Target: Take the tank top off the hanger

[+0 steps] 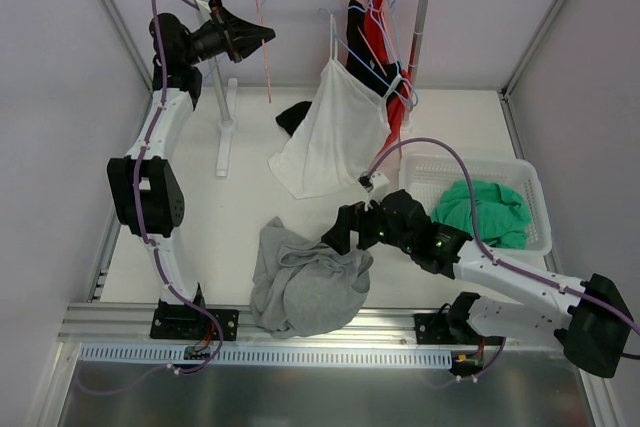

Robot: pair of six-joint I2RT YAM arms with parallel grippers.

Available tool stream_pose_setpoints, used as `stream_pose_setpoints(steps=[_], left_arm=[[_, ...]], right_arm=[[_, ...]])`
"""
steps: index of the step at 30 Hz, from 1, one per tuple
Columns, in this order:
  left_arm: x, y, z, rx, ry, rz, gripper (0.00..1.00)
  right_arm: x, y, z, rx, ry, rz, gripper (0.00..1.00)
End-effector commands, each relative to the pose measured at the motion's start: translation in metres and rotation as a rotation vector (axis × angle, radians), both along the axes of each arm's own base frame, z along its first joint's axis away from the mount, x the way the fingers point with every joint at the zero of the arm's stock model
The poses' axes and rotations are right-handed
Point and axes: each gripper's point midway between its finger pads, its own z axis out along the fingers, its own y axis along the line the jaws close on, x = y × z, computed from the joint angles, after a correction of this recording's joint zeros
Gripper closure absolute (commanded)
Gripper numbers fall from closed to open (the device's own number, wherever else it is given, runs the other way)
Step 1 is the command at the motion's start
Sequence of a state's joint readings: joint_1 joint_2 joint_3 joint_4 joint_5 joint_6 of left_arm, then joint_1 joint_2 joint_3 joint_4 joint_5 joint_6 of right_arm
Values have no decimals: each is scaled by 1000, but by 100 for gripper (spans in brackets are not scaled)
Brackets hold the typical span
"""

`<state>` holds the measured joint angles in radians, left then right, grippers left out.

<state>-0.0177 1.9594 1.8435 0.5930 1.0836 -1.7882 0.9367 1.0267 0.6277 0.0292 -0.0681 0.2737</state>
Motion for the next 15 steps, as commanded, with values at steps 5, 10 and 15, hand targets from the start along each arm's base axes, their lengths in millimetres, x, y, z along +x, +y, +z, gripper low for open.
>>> stream_pose_setpoints(steps=[5,10,15], left_arm=[[-6,6,3,-7,5,41,82],[-17,7,11,0,-34,66,56],[-33,6,15,10,-57,69,38]], right_arm=[[1,6,15,68,-28,5,1],[0,4,16,70,-32,1,1],[-1,5,15,72,-29,6,1]])
